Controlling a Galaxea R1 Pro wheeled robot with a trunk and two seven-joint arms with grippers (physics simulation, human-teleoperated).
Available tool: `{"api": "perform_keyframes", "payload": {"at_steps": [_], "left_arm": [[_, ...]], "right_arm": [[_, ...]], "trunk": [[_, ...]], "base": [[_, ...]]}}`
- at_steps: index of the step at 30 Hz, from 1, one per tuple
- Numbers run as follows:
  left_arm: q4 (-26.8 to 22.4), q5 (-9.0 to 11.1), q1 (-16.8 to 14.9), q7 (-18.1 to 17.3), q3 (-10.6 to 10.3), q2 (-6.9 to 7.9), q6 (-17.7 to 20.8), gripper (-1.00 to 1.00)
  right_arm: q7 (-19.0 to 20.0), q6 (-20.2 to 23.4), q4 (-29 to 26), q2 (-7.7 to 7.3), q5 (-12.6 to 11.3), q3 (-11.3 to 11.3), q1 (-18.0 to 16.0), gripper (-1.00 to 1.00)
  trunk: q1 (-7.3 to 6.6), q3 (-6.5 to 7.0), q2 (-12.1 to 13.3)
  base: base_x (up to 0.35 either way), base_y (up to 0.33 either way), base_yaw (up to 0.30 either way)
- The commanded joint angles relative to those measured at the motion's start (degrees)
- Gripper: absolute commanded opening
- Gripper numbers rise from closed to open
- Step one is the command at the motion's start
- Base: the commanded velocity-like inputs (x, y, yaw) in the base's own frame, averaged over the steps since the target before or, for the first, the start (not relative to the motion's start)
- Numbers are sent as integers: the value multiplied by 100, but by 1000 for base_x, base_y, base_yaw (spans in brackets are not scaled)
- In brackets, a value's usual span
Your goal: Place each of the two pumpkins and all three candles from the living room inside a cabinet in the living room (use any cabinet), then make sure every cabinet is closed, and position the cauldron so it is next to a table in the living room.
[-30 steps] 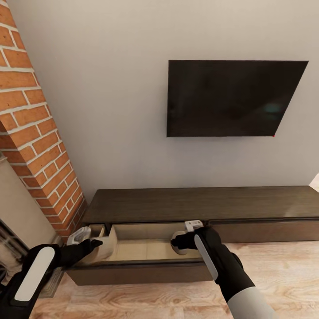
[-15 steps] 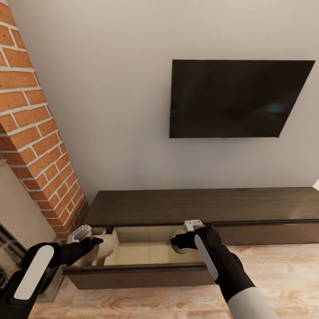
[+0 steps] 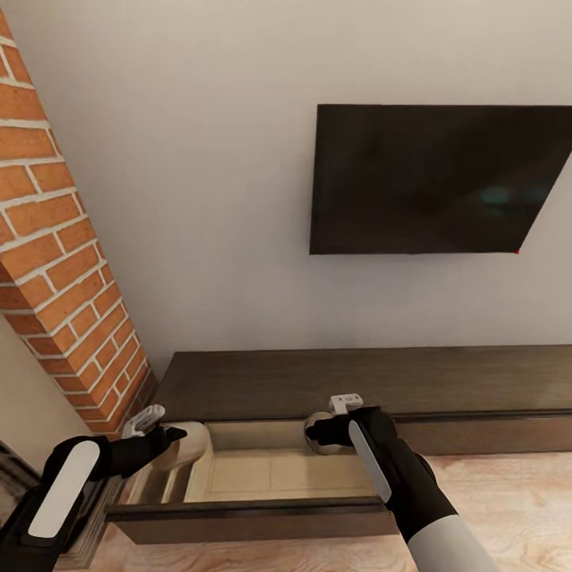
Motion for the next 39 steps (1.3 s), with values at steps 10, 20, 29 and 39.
{"api": "perform_keyframes", "payload": {"at_steps": [10, 20, 29, 39], "left_arm": [[-3, -570, -35, 179, -287, -753, -46, -100], [33, -2035, -48, 422, -402, -1601, -504, -100], [178, -2131, -48, 426, -409, -1615, -632, -100], [190, -2137, -48, 426, -414, -1605, -672, -100]], "right_arm": [[-243, 25, 405, 542, -42, 77, -6, -100], [-1473, -666, 1175, 542, -1251, 484, -47, -100], [-1561, -823, 819, 542, -1444, 839, -42, -100], [-1559, -816, 741, 542, -1465, 868, -40, -100]], "trunk": [[1, -6, -4], [1, -6, -4], [1, -6, -4], [1, -3, -4]], "base": [[7, -3, 0], [0, 0, 0], [0, 68, 0], [12, 65, -10]]}}
